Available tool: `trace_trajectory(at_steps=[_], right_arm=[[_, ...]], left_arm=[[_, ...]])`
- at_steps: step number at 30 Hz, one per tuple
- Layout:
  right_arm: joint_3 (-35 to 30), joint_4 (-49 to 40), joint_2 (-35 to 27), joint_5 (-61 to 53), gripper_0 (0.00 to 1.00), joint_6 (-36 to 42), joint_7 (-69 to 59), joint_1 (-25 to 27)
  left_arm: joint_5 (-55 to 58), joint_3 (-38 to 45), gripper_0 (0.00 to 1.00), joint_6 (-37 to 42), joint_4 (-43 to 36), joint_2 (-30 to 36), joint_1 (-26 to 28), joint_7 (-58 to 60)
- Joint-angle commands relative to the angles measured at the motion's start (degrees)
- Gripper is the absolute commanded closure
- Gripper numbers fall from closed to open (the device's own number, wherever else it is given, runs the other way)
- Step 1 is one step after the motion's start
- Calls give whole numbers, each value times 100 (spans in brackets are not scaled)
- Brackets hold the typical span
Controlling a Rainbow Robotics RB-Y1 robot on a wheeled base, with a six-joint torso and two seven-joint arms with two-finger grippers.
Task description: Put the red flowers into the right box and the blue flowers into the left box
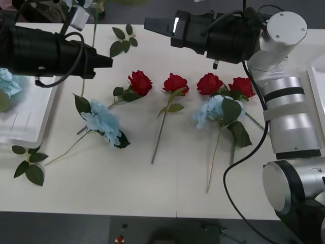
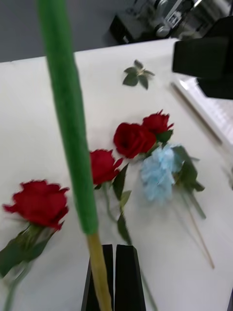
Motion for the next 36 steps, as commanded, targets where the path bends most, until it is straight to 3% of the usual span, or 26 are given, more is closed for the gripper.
trace_trajectory(at_steps=[1, 6, 12, 16, 17, 19, 20, 22, 23, 26, 32, 36], right_arm=[[41, -174, -283, 219, 9, 520, -806, -262], [700, -226, -1328, 720, 8, 1461, -3056, -315], [1605, -903, -2761, 1274, 9, 2234, -4849, -218], [2519, -1404, -3491, 1696, 9, 2322, -5421, -218], [2809, -1510, -3684, 1854, 9, 2243, -5588, -209], [3301, -1633, -3983, 2162, 9, 2014, -5869, -209], [3512, -1641, -4071, 2276, 9, 1839, -5957, -209], [3943, -1545, -4167, 2478, 9, 1382, -6089, -218], [4048, -1483, -4176, 2531, 9, 1215, -6124, -218], [4224, -1009, -4044, 2680, 9, 512, -6159, -218], [3987, 108, -3552, 2830, 9, 55, -6133, -402], [3987, 776, -3350, 2953, 9, -279, -6089, -657]], left_arm=[[42, 48, 100, 378, 317, 1234, 157, -214], [-749, 48, 100, 1196, 1108, 1981, 421, -452], [-1927, 48, 100, 1398, 2154, 1727, 535, -575], [-2428, 39, 99, 1257, 2531, 1366, 535, -601], [-2577, 39, 96, 1196, 2611, 1296, 535, -601], [-2762, 39, 60, 1169, 2742, 1190, 535, -601], [-2832, 48, 49, 1152, 2795, 1147, 535, -601], [-3017, 48, 32, 1020, 2909, 1041, 535, -601], [-3078, 39, 29, 976, 2945, 1015, 544, -601], [-3271, 39, 0, 739, 3050, 988, 614, -619], [-2436, 127, 0, 756, 2400, 1349, 623, -1102], [-1206, 804, 0, 1222, 1679, 1533, 623, -1375]])
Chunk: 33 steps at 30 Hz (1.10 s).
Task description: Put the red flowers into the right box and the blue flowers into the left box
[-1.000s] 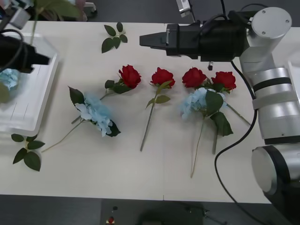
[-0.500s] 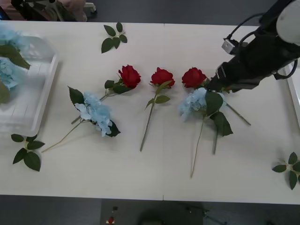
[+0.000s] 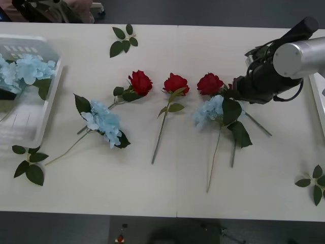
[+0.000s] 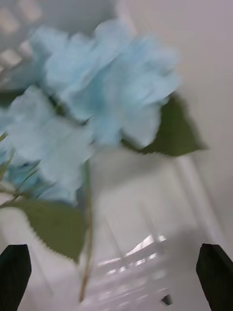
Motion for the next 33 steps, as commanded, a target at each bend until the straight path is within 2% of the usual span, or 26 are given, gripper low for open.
trace_trajectory(at_steps=[1, 4, 7, 13, 16, 23, 27, 30, 31, 32, 33], right_arm=[[108, 471, 75, 142, 9, -243, -39, -579], [117, 761, 119, 415, 9, -269, 58, -729], [178, 778, 119, 652, 9, -313, 128, -729], [741, 787, 119, 960, 9, -542, 128, -729], [1084, 884, 145, 951, 9, -726, 137, -729], [1391, 1464, 540, 1083, 10, -1210, 85, -738], [1391, 1763, 707, 1127, 12, -1438, 85, -738], [1391, 1947, 822, 1214, 61, -1544, 76, -755], [1391, 2018, 848, 1206, 83, -1552, 76, -764], [1391, 2123, 892, 1188, 100, -1561, 58, -808], [1391, 2185, 927, 1170, 100, -1588, 49, -834]], left_arm=[[915, 952, 0, 616, -631, 365, 27, -489], [1750, 1321, 0, 1196, -904, 58, 35, -507], [1723, 1295, 0, 1381, -1238, -294, 62, -516], [616, 1269, 0, 1381, -1862, -1006, 624, -938], [229, 1146, 0, 1328, -2134, -1006, 923, -982], [-562, 478, 0, 1196, -2600, -874, 993, -1043], [-975, 416, 0, 1029, -2538, -1164, 976, -1052], [-1353, 416, 0, 985, -2345, -1498, 932, -1052], [-1414, 416, 0, 985, -2284, -1577, 932, -1052], [-1520, 416, 0, 950, -2204, -1700, 932, -1052], [-1590, 416, 0, 906, -2169, -1770, 932, -1052]])
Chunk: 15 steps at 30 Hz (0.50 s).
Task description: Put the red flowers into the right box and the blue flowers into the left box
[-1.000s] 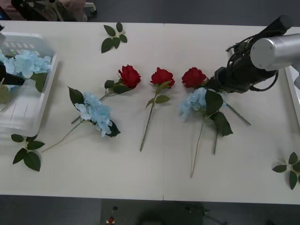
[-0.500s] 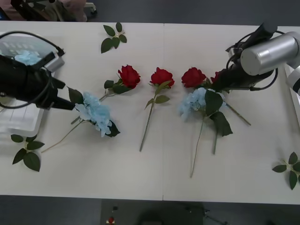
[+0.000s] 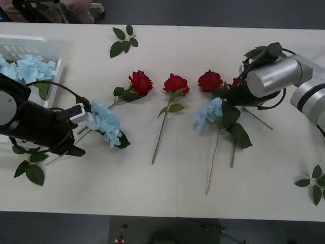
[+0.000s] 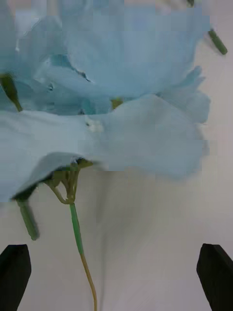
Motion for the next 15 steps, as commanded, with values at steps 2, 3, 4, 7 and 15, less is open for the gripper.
trace_trajectory(at_steps=[2, 3, 4, 7, 15], right_arm=[[93, 372, 187, -25, 100, -41, 28, -279], [93, 424, 204, -34, 100, -58, 28, -305], [85, 477, 231, -60, 100, -85, 11, -331], [67, 565, 248, -104, 100, -120, 2, -393], [-74, 565, 178, -254, 100, -102, 125, -534]], left_arm=[[-336, 147, 0, -241, 270, -361, -182, -320], [-406, 147, 0, -303, 287, -405, -182, -328], [-503, 147, 0, -373, 287, -440, -182, -328], [-713, 147, 0, -400, 296, -572, -182, -328], [-793, -520, 70, -980, 665, -678, -305, -328]])
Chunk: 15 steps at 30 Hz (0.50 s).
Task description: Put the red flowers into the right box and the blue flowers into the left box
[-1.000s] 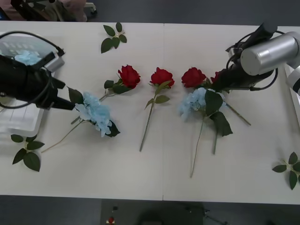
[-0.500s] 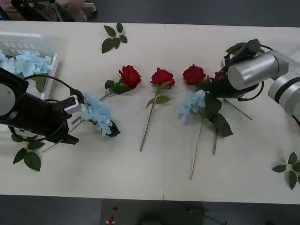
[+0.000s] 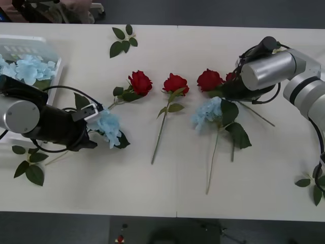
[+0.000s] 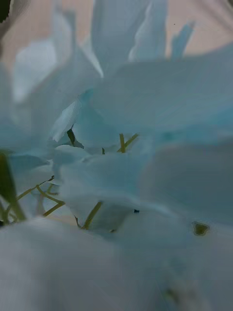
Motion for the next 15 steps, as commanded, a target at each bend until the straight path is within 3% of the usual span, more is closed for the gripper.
trace_trajectory(at_steps=[1, 3, 4, 5, 10, 15], right_arm=[[-91, 14, -103, -134, 100, -9, 143, -186], [-161, 14, -129, -204, 100, -9, 213, -247], [-240, 14, -147, -240, 100, 9, 257, -291], [-311, 5, -156, -266, 100, 62, 292, -335], [-961, -39, -340, -626, 100, 615, 1013, -608], [-2007, -39, -630, -864, 100, 1477, 1962, -810]], left_arm=[[5, -420, 71, -414, 116, 79, -268, -326], [-30, -516, 79, -510, 133, 70, -285, -317], [-48, -543, 96, -510, 151, 61, -312, -308], [-30, -543, 100, -510, 177, 61, -320, -308], [268, -428, 100, -501, 133, 263, -566, -308], [1103, -173, 100, -308, -148, 958, -1067, -273]])
